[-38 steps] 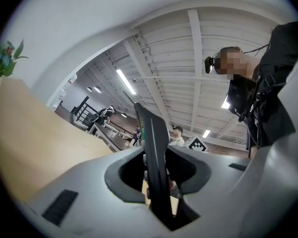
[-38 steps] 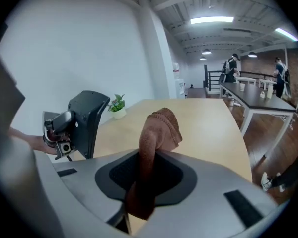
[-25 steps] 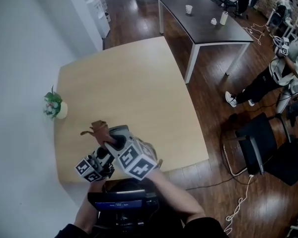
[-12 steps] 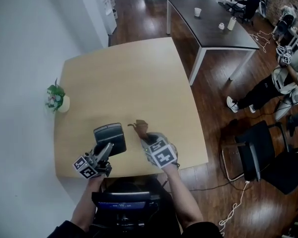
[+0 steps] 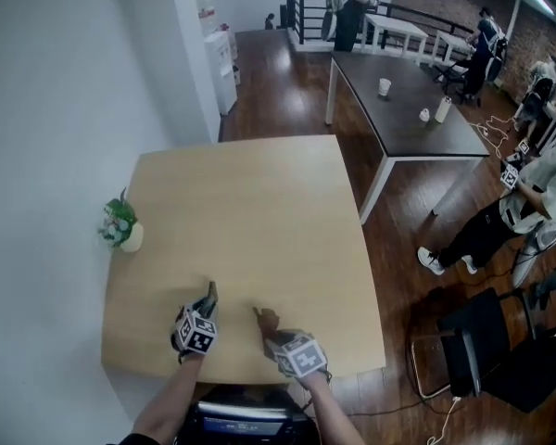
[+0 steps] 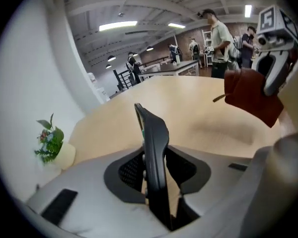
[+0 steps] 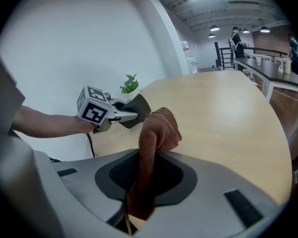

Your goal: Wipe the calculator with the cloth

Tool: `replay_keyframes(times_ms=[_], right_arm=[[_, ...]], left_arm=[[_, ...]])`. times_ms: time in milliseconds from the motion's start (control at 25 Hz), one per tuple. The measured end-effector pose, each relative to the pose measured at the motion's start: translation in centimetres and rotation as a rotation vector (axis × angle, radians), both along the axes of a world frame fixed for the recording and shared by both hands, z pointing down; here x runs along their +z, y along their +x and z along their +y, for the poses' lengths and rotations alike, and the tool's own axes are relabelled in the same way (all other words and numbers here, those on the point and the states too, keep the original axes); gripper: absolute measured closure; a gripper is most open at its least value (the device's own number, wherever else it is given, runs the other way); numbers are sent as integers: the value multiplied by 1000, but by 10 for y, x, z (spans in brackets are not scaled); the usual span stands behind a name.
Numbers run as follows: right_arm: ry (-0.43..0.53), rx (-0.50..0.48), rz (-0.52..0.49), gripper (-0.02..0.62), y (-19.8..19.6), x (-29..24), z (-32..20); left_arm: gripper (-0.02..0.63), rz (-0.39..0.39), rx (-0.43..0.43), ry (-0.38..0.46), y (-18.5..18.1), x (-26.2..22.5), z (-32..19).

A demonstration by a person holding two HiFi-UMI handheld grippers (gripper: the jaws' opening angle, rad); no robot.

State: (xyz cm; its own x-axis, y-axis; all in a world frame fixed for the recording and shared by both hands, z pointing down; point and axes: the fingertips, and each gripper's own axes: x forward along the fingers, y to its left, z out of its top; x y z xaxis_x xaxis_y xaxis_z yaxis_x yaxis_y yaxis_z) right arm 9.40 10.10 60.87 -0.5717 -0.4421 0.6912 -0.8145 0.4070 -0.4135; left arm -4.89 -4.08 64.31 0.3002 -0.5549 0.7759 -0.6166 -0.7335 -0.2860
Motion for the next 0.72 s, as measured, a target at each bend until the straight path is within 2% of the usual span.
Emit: replay_keyframes(times_ms=[80, 280, 320, 440, 520, 720], right_arm=[[12, -4, 5, 515, -3, 3, -3], [53, 27, 1, 515, 2, 3, -28], [46, 30, -7, 515, 2, 4, -30], [19, 31, -41, 515, -3, 9, -30], [-3, 33, -55, 515, -7, 15, -28], [-51, 101, -62, 515, 1, 25, -30]], left_arm=[[476, 39, 0, -12, 18, 8, 6], [418, 356, -62, -108, 54, 1, -4], [373, 418, -74, -138, 57, 0, -6], [328, 597, -71, -288, 70, -6, 2], [281, 676, -62, -382, 75, -4, 13], [252, 865, -63, -495, 80, -11, 30]])
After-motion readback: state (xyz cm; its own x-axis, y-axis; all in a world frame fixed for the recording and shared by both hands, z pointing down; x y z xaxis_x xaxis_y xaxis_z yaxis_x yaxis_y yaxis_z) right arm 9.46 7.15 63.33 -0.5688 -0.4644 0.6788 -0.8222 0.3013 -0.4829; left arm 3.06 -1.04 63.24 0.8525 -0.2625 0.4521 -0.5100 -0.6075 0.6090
